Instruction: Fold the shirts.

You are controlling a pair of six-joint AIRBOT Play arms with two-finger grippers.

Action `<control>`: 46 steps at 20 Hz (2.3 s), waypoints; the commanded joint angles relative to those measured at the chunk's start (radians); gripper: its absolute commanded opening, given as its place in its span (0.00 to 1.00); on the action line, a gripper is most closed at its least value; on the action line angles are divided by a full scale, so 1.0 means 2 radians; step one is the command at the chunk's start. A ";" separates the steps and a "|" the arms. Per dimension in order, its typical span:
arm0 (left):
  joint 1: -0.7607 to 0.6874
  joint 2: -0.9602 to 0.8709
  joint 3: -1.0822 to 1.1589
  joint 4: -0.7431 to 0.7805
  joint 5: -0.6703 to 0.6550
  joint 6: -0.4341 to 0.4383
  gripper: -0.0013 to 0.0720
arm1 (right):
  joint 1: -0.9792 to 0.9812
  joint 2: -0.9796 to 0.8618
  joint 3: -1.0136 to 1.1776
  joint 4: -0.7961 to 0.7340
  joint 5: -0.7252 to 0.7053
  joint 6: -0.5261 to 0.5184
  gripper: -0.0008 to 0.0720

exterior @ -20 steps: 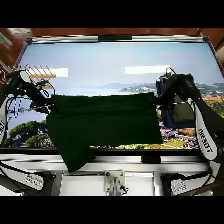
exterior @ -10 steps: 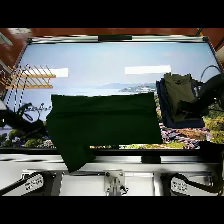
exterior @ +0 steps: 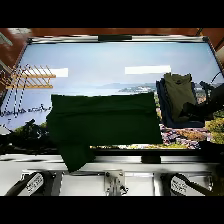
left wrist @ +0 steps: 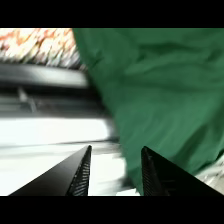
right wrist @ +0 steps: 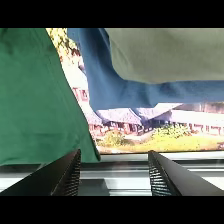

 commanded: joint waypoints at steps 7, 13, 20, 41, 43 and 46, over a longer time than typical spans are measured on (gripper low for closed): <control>-0.051 -0.019 -0.024 -0.019 0.059 0.016 0.56 | -0.002 0.002 -0.002 -0.026 -0.007 0.000 0.75; -0.052 -0.019 -0.024 -0.012 0.043 0.029 0.56 | -0.002 0.002 -0.002 -0.024 -0.010 0.000 0.75; -0.052 -0.019 -0.029 -0.020 0.061 0.032 0.55 | -0.002 0.002 -0.002 -0.023 -0.011 0.000 0.74; -0.052 -0.021 -0.039 -0.024 0.078 0.046 0.08 | 0.039 0.002 -0.249 0.093 0.078 -0.058 0.83; -0.052 -0.021 -0.039 -0.024 0.078 0.046 0.08 | 0.051 0.002 -0.249 0.094 0.101 -0.045 0.83; -0.052 -0.020 -0.035 -0.024 0.083 0.048 0.08 | 0.077 0.002 -0.249 0.073 0.110 -0.035 0.83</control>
